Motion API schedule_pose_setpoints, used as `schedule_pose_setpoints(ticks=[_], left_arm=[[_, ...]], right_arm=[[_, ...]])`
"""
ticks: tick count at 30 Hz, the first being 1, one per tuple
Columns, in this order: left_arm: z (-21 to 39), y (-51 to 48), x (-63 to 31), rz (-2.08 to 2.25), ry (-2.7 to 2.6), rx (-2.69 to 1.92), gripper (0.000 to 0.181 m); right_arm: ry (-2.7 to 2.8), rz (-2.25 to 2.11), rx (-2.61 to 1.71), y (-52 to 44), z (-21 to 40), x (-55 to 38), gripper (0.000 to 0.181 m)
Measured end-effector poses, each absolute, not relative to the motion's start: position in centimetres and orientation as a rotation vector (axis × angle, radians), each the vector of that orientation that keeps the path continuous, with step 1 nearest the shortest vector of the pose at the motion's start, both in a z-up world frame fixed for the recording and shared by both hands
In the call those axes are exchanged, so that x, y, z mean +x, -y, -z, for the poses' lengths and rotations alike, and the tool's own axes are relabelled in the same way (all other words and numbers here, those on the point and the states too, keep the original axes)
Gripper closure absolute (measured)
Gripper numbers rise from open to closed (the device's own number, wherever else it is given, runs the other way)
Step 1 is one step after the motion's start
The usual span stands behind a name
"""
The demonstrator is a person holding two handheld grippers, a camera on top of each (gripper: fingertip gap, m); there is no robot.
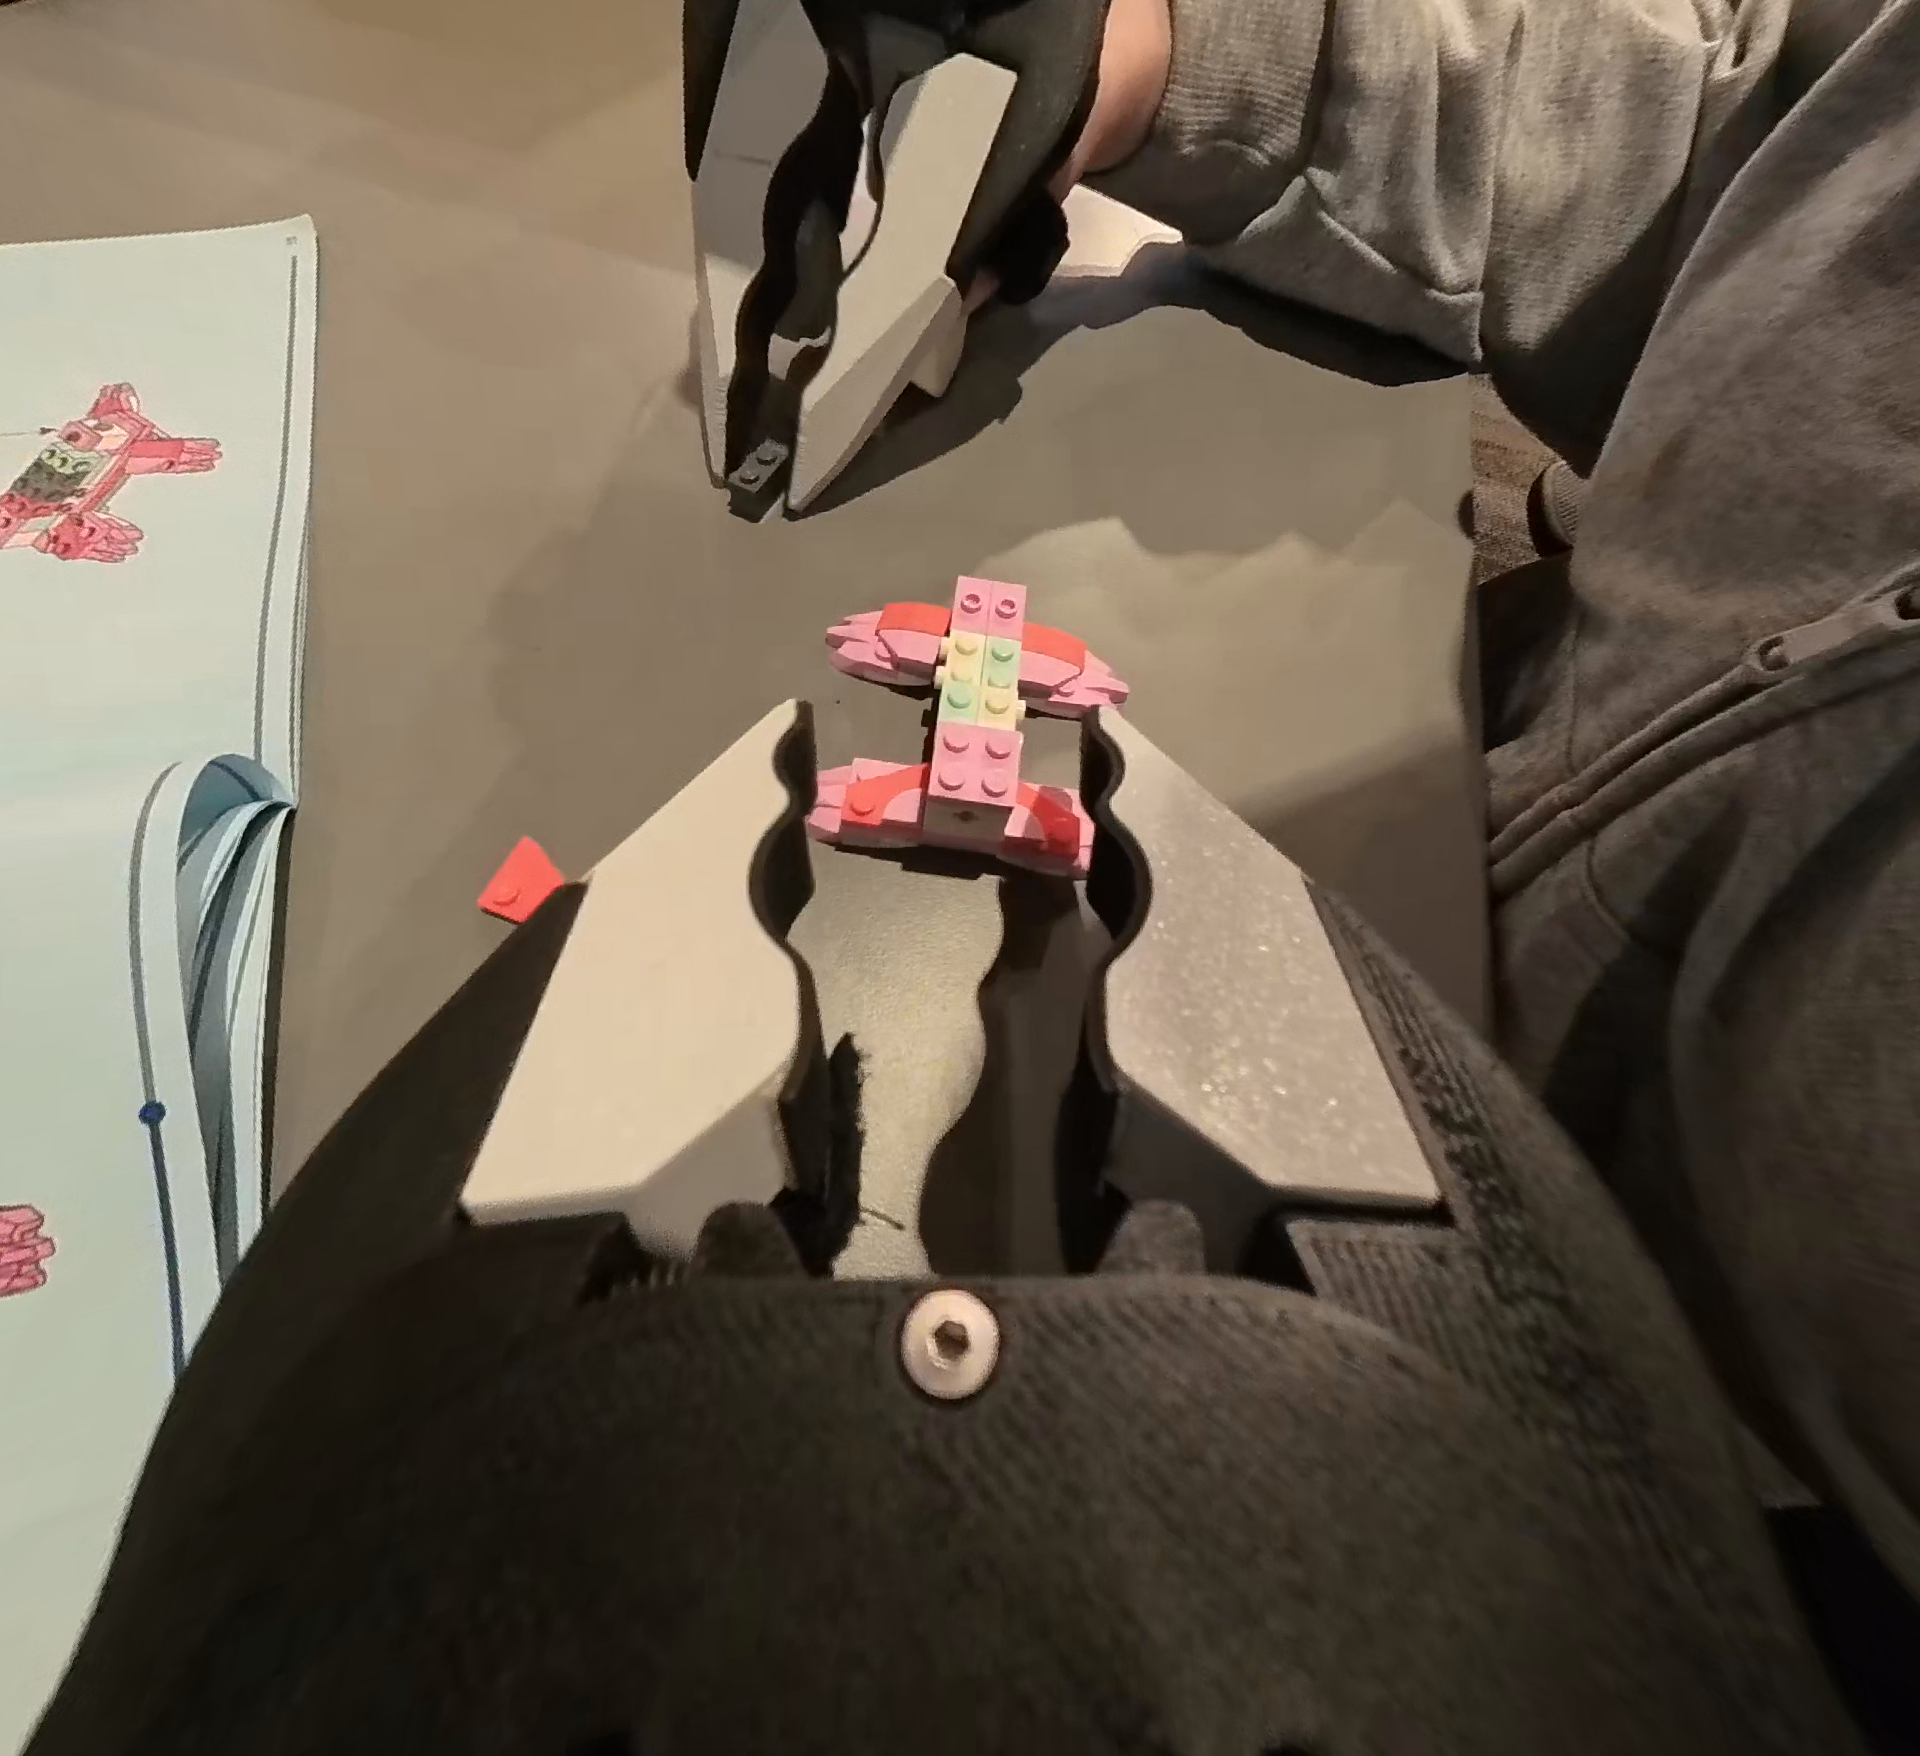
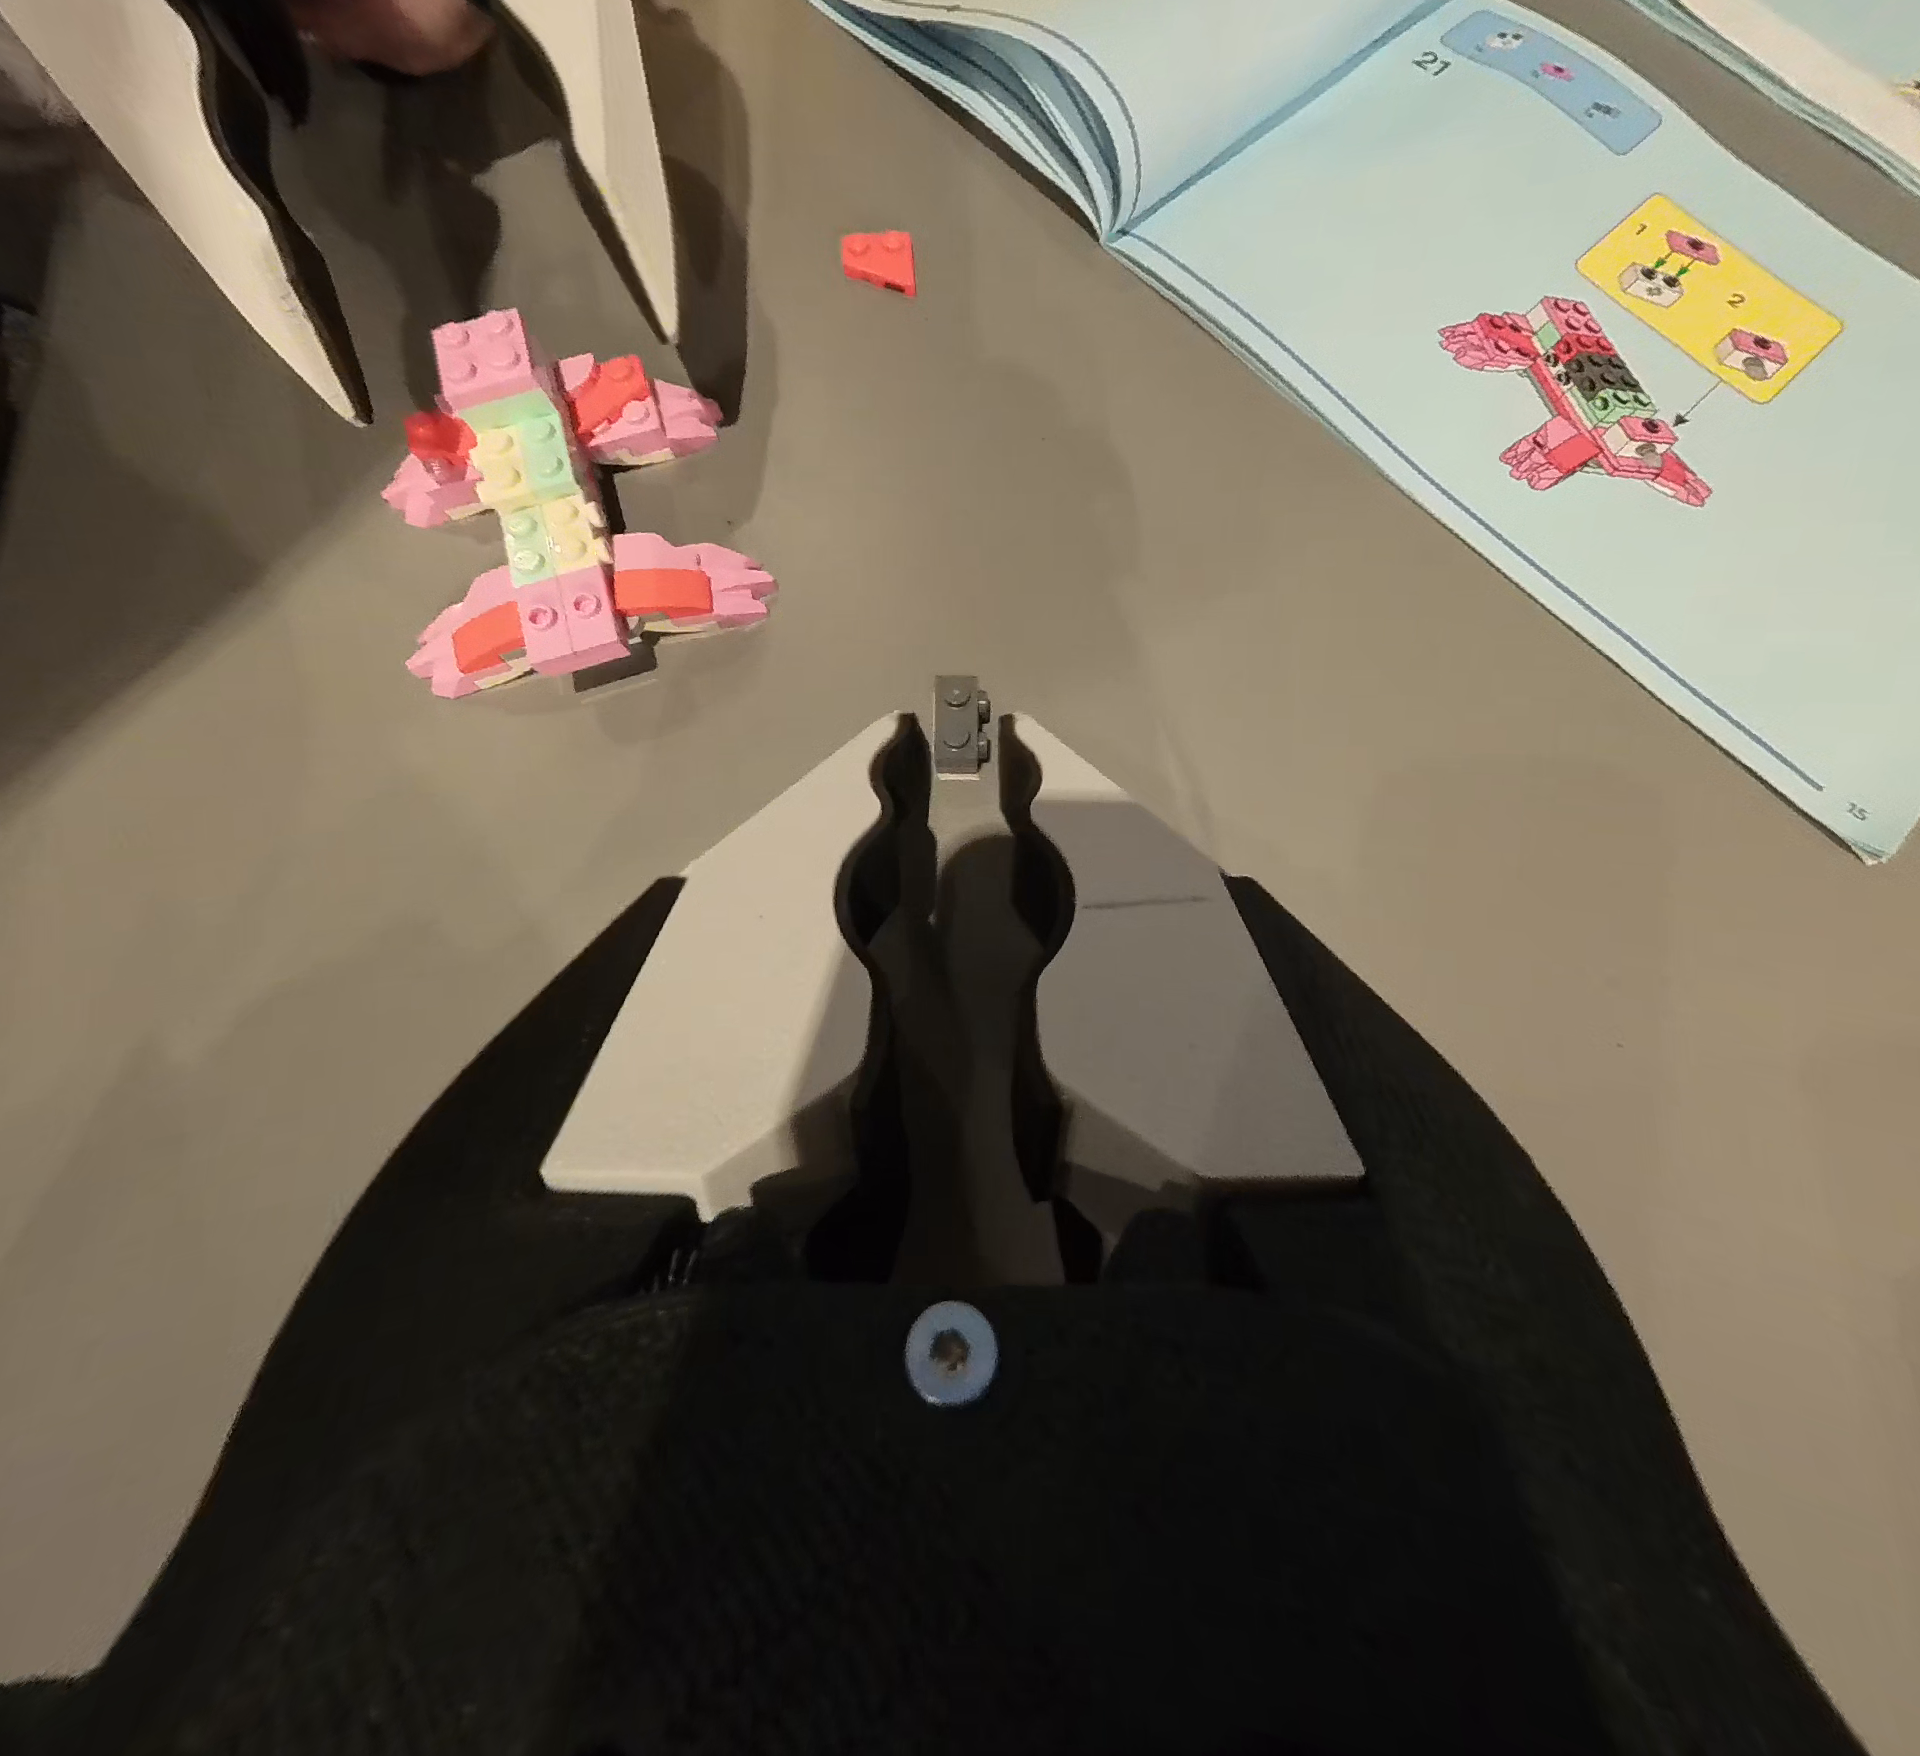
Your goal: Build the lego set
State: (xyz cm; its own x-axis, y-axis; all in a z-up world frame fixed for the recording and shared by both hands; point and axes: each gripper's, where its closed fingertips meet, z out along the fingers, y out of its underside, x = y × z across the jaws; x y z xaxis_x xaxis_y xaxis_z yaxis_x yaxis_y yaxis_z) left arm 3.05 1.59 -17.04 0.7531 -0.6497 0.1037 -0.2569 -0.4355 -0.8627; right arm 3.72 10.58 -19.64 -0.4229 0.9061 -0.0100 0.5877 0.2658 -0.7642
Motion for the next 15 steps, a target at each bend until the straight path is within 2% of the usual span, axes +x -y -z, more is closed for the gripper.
schedule_pose_setpoints(ticks=[5,15], left_arm=[[17.51,-1.31,3.46,0.544,-0.728,-2.040,0.139],[17.09,-1.31,3.39,0.553,-0.719,-2.010,0.140]], right_arm=[[2.122,-0.990,-1.344,-10.57,19.66,3.90,0.173],[2.129,-0.998,-1.338,-10.39,19.66,3.93,0.173]])
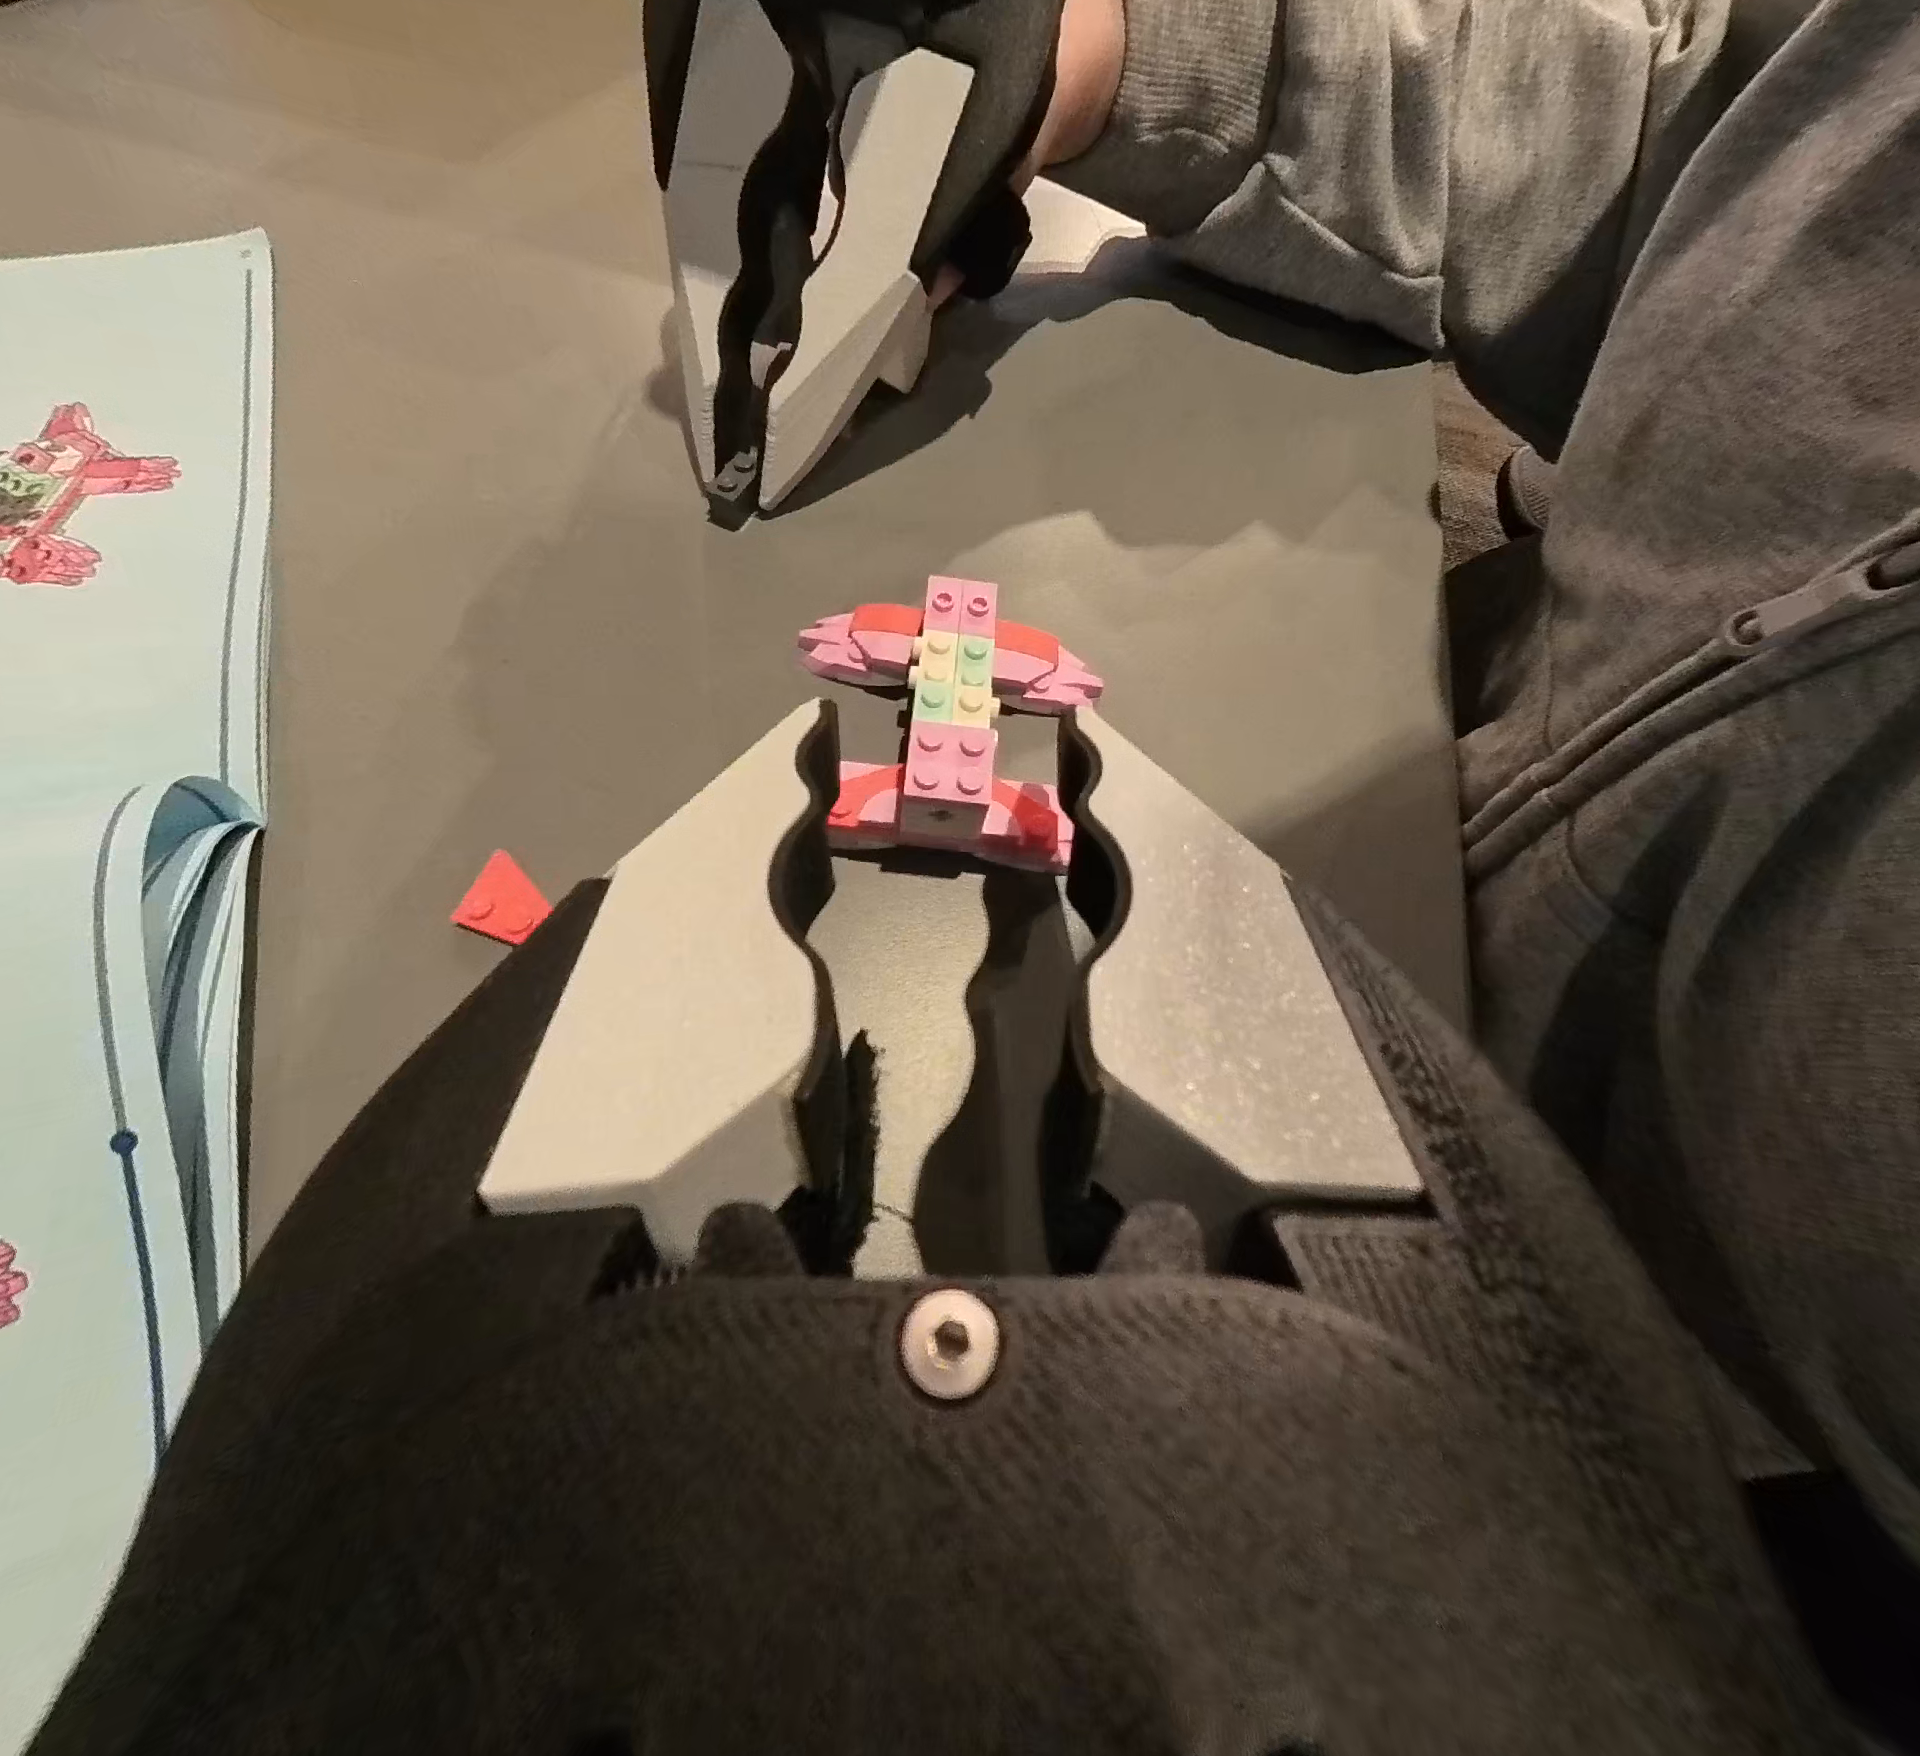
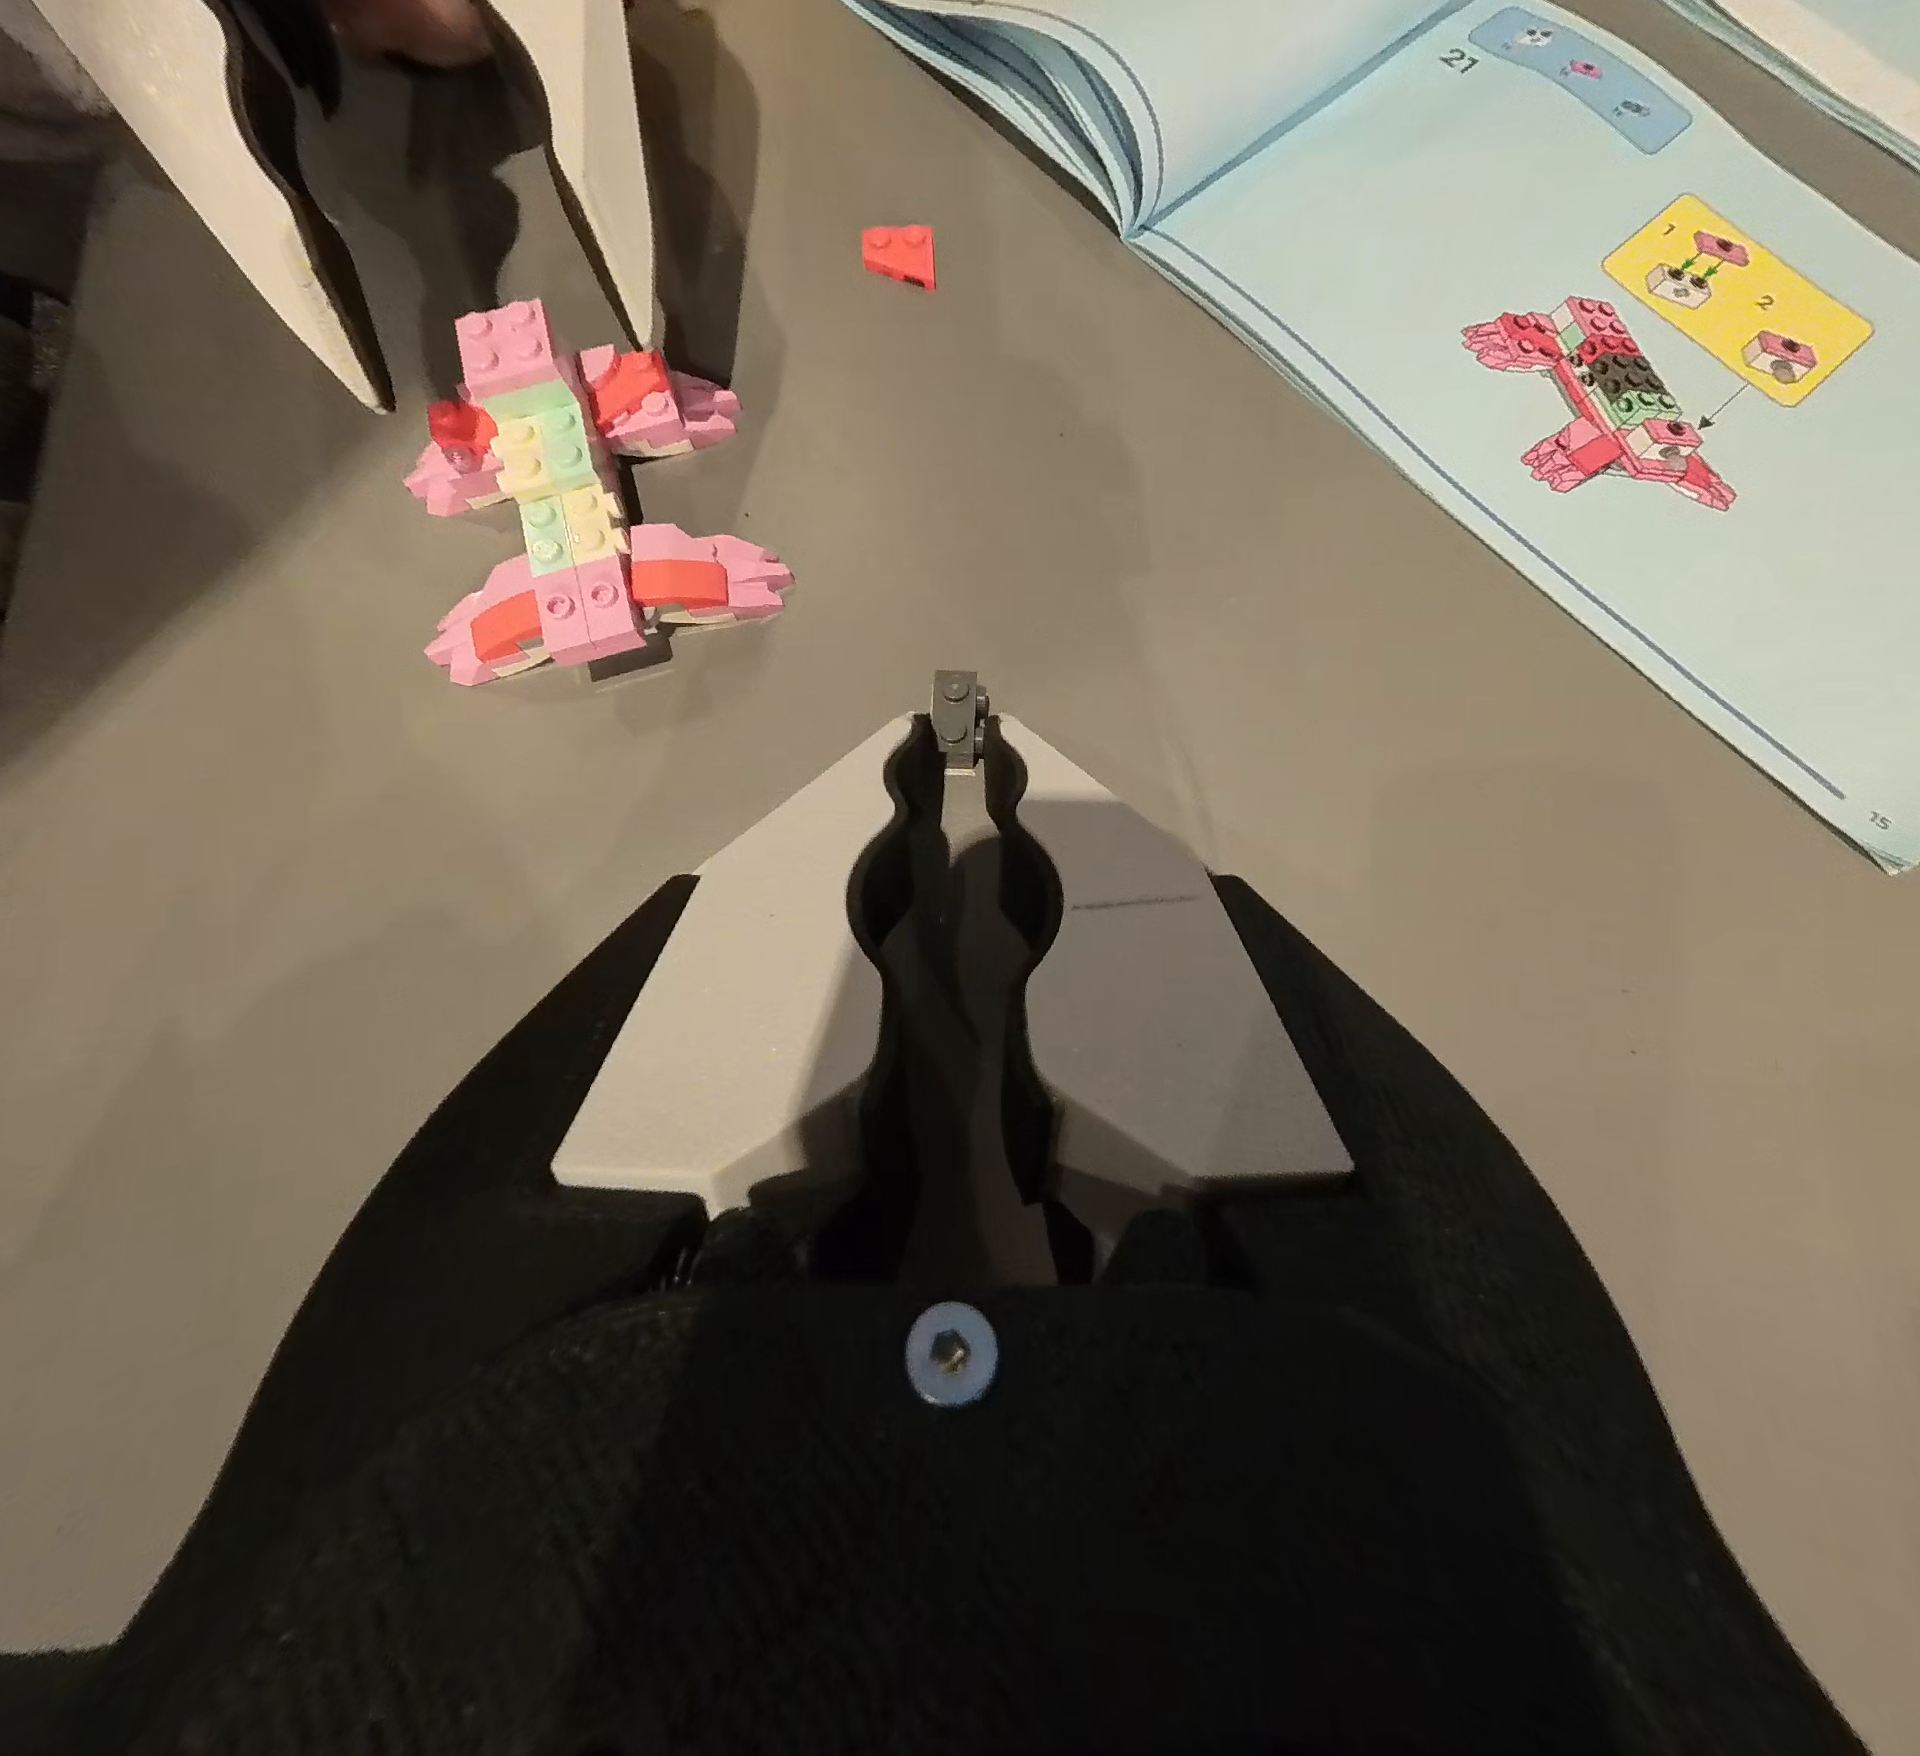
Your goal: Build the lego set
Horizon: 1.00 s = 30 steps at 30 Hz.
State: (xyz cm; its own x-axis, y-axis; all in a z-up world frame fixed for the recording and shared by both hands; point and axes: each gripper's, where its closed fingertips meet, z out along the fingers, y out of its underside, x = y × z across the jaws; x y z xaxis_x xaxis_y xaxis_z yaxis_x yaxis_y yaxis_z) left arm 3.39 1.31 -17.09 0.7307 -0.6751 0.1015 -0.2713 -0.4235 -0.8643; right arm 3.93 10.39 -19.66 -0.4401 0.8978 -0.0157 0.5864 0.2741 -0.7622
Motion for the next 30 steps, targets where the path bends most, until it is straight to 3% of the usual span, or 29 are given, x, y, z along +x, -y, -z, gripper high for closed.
schedule_pose_setpoints(ticks=[30], left_arm=[[17.20,-1.46,3.33,0.495,-0.734,-2.003,0.138]], right_arm=[[2.105,-1.008,-1.308,-10.44,19.35,3.73,0.173]])
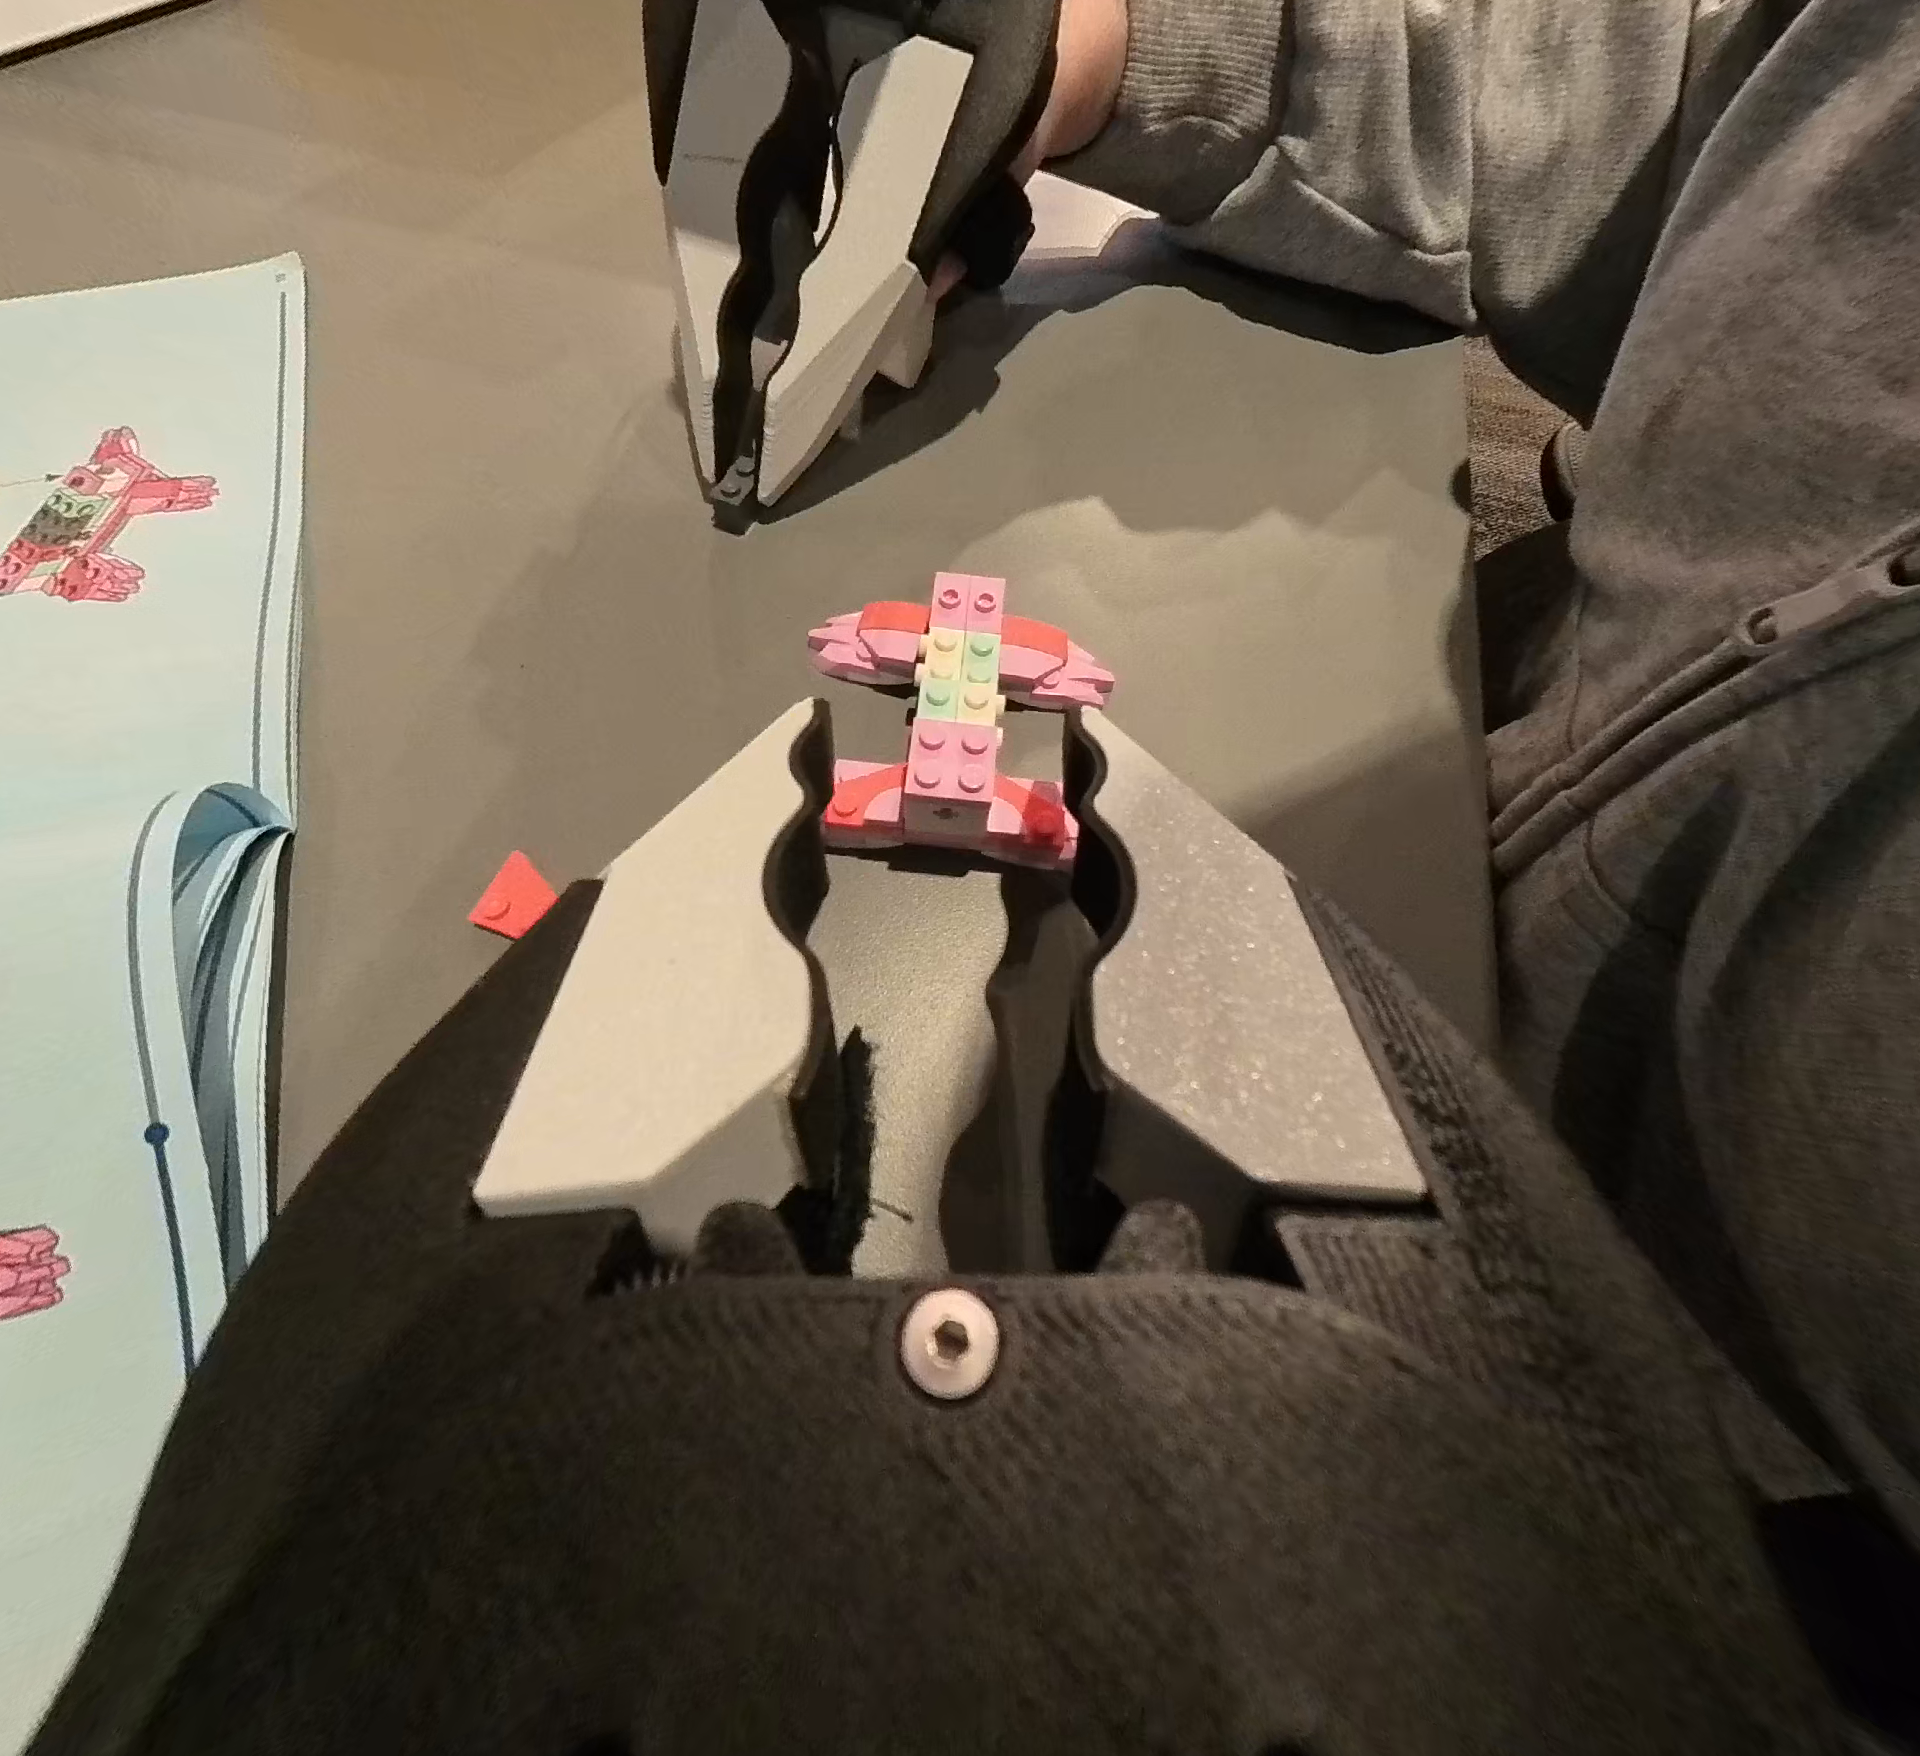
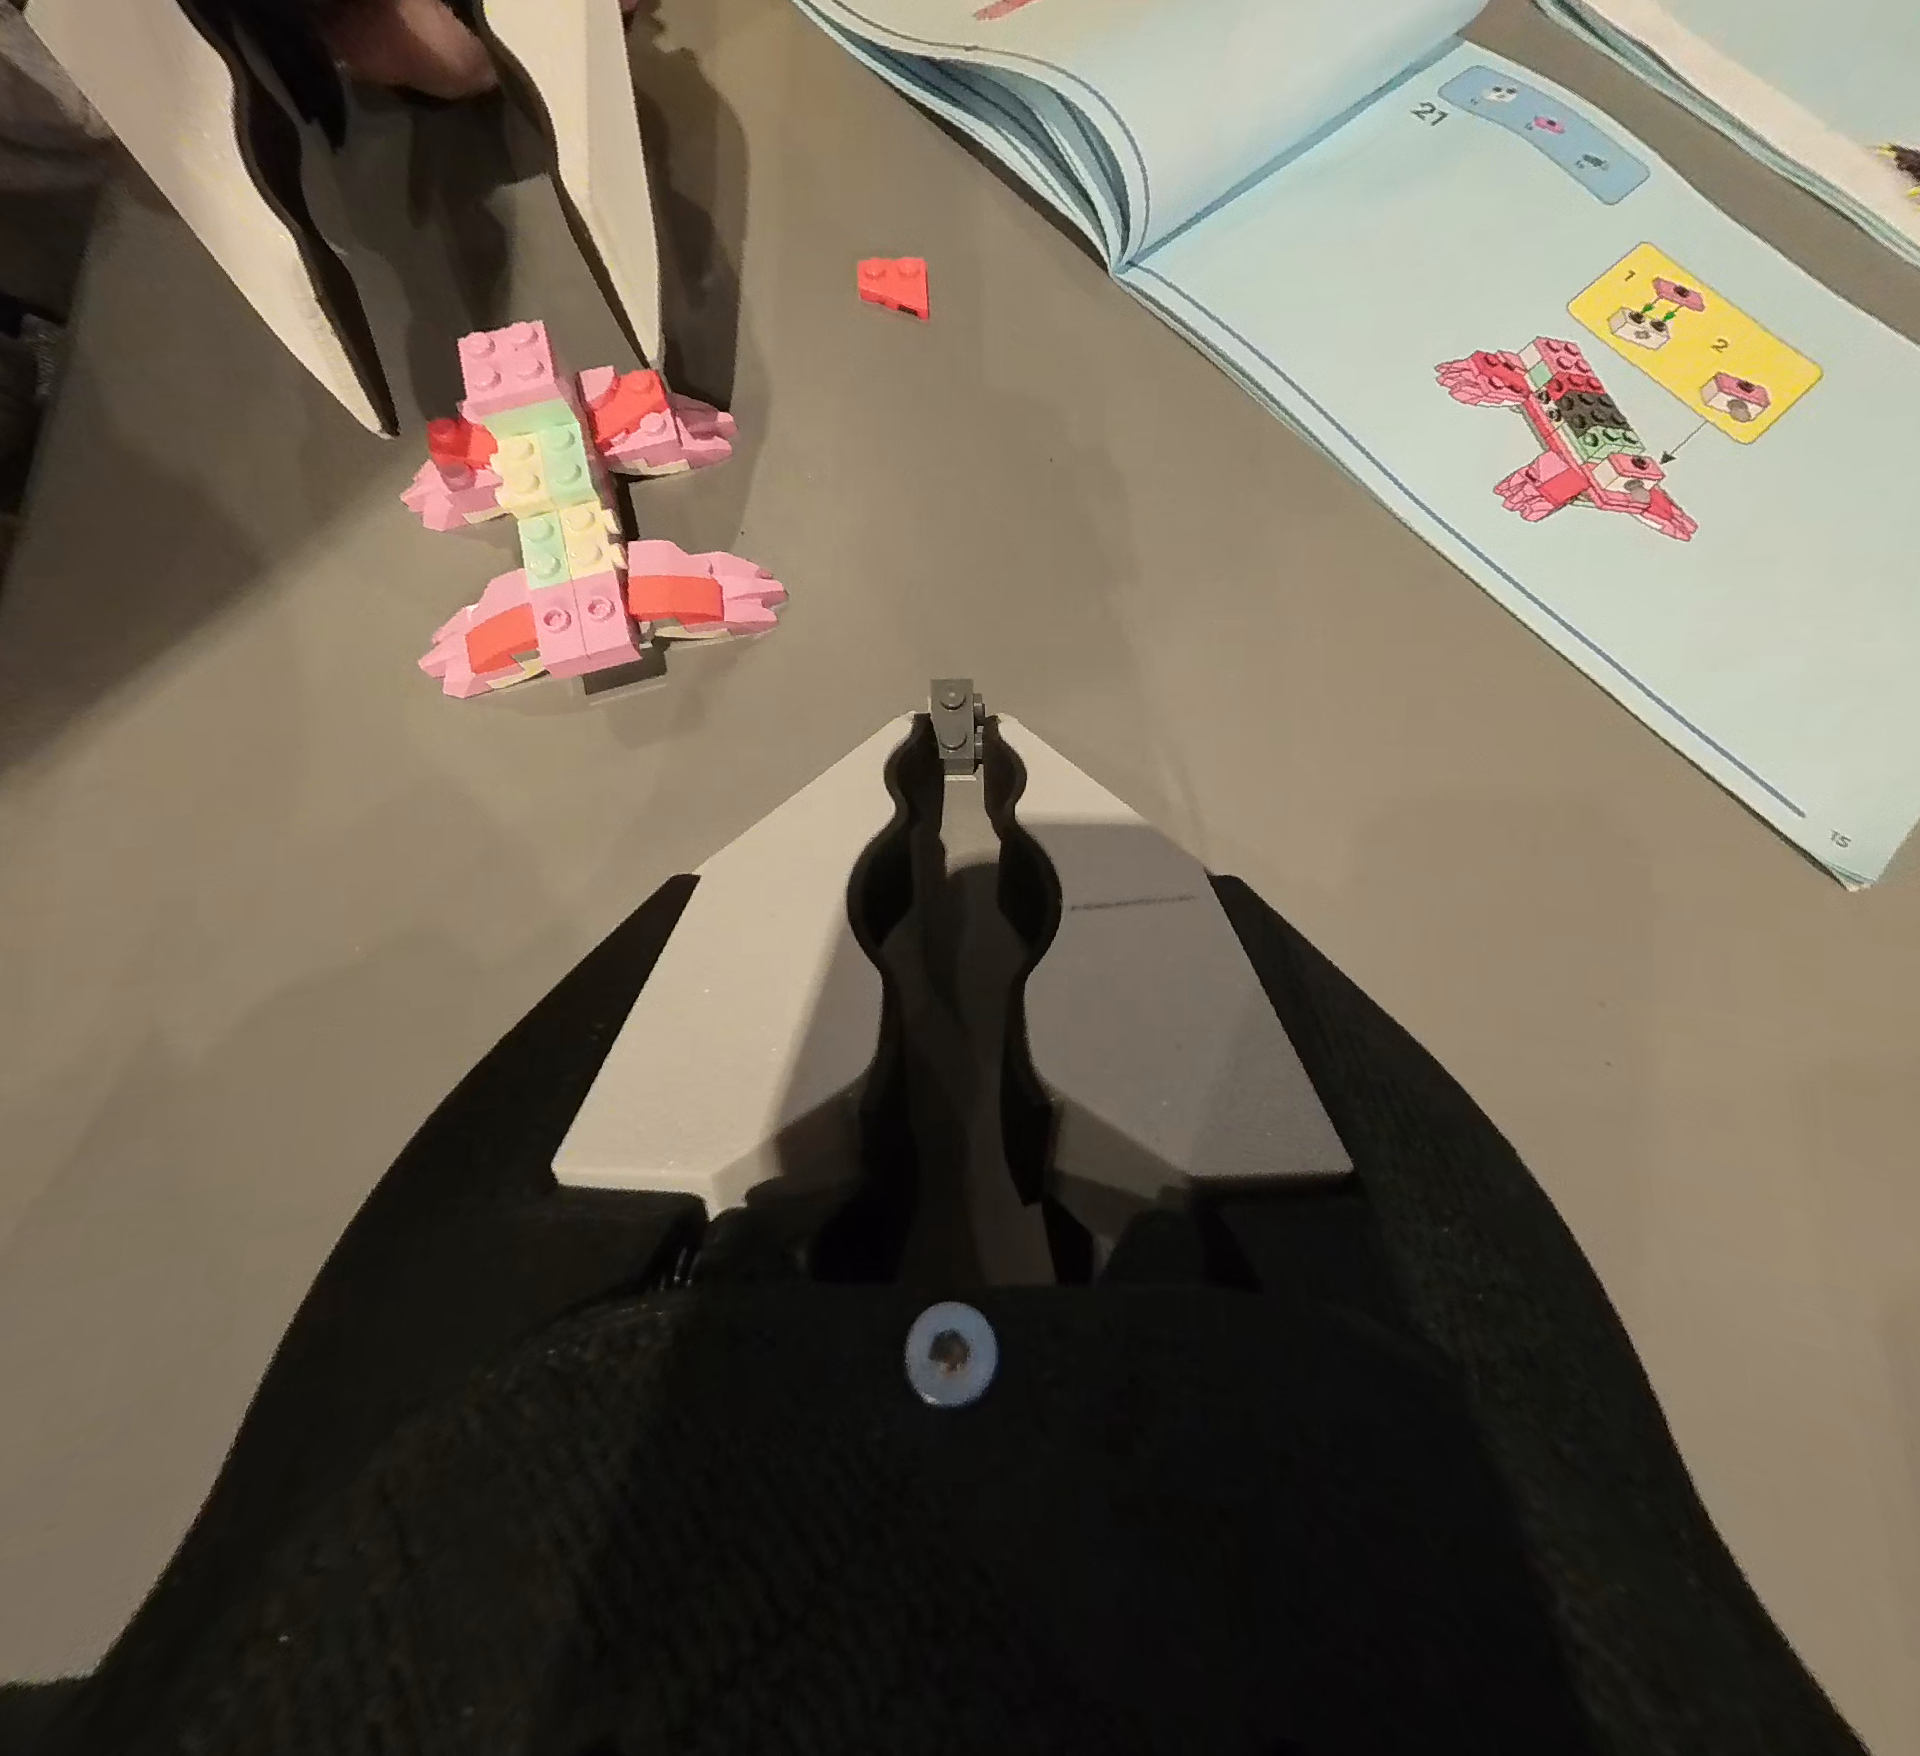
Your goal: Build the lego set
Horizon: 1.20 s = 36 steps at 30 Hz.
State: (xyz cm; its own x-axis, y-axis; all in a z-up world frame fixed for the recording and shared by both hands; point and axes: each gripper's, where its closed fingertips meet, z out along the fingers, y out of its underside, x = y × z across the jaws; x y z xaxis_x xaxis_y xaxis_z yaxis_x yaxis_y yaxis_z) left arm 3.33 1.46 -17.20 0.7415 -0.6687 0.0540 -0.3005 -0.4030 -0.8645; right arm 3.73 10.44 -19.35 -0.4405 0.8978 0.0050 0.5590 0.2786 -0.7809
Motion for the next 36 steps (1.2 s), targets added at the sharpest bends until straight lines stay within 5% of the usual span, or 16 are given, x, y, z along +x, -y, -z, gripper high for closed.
schedule_pose_setpoints(ticks=[36], left_arm=[[16.54,-1.16,3.59,0.546,-0.732,-1.978,0.144]], right_arm=[[2.109,-1.001,-1.283,-10.32,19.29,3.70,0.173]])
